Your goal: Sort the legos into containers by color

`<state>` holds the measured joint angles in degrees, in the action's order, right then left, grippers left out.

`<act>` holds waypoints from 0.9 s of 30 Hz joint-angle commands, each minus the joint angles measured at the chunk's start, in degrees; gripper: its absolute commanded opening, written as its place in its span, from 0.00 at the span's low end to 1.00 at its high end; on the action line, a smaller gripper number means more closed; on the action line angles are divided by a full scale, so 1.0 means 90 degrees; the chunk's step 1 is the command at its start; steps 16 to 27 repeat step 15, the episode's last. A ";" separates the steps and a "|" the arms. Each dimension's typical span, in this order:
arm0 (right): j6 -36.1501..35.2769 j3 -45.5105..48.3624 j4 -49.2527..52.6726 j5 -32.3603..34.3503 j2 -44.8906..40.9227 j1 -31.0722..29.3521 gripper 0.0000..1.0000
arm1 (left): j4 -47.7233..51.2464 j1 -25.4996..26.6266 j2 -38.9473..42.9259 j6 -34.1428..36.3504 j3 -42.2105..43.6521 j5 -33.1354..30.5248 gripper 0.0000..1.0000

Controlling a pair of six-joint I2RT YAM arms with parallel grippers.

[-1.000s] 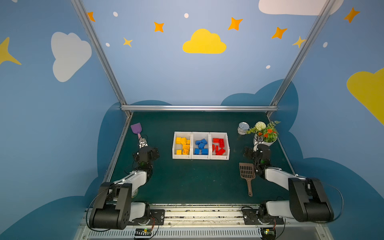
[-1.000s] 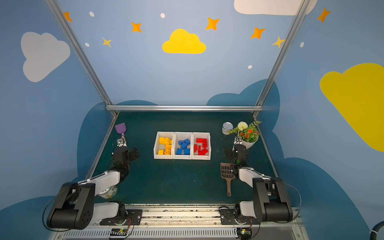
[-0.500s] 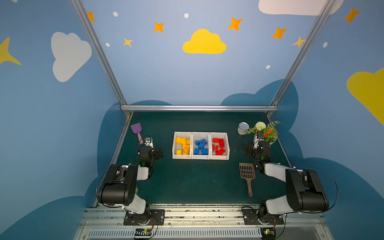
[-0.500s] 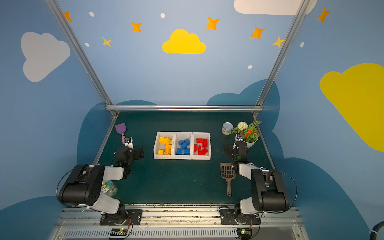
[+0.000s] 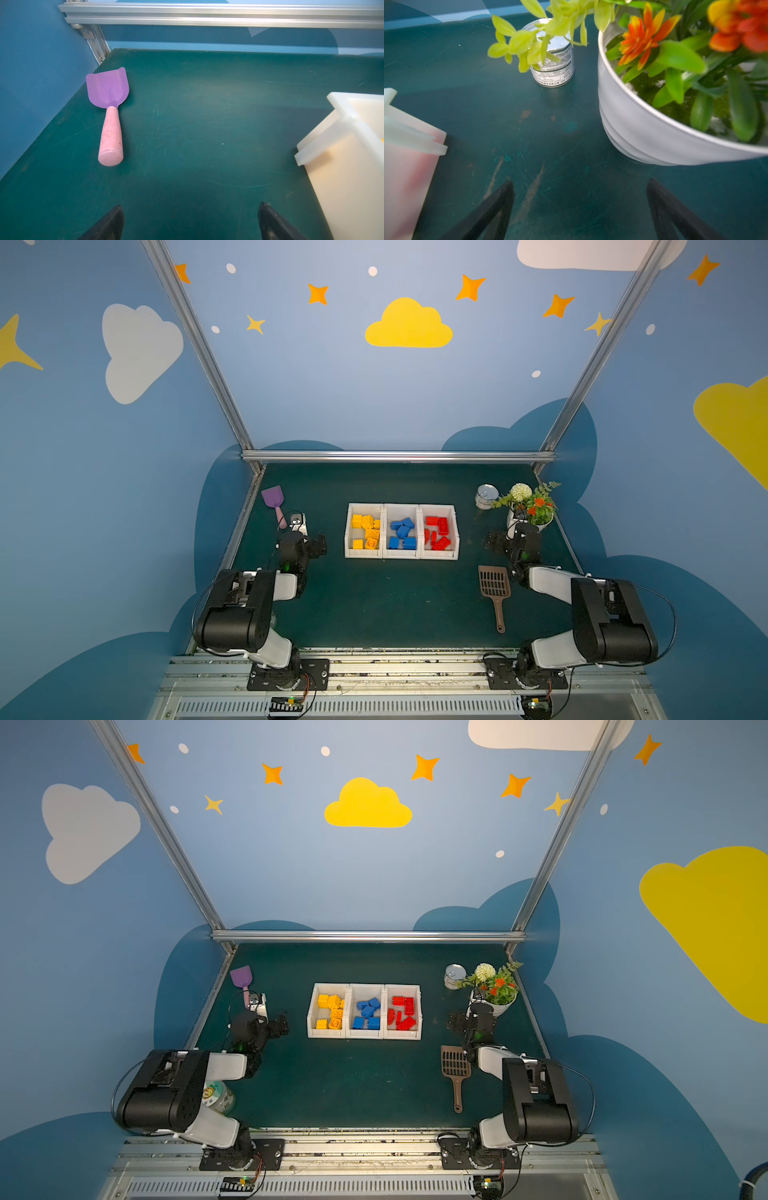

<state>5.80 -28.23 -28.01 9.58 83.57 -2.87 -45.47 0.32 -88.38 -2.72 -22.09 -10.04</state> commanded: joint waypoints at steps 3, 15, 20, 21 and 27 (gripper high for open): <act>0.0079 -0.0090 0.0080 0.0009 -0.0069 -0.0013 0.99 | 0.0049 -0.0019 0.0103 0.0097 -0.0115 0.0061 1.00; 0.0068 -0.0124 0.0132 0.0008 -0.0067 -0.0027 0.99 | 0.0048 -0.0023 0.0113 0.0097 -0.0117 0.0061 1.00; 0.0068 -0.0124 0.0132 0.0008 -0.0067 -0.0027 0.99 | 0.0048 -0.0023 0.0113 0.0097 -0.0117 0.0061 1.00; 0.0068 -0.0124 0.0132 0.0008 -0.0067 -0.0027 0.99 | 0.0048 -0.0023 0.0113 0.0097 -0.0117 0.0061 1.00; 0.0068 -0.0124 0.0132 0.0008 -0.0067 -0.0027 0.99 | 0.0048 -0.0023 0.0113 0.0097 -0.0117 0.0061 1.00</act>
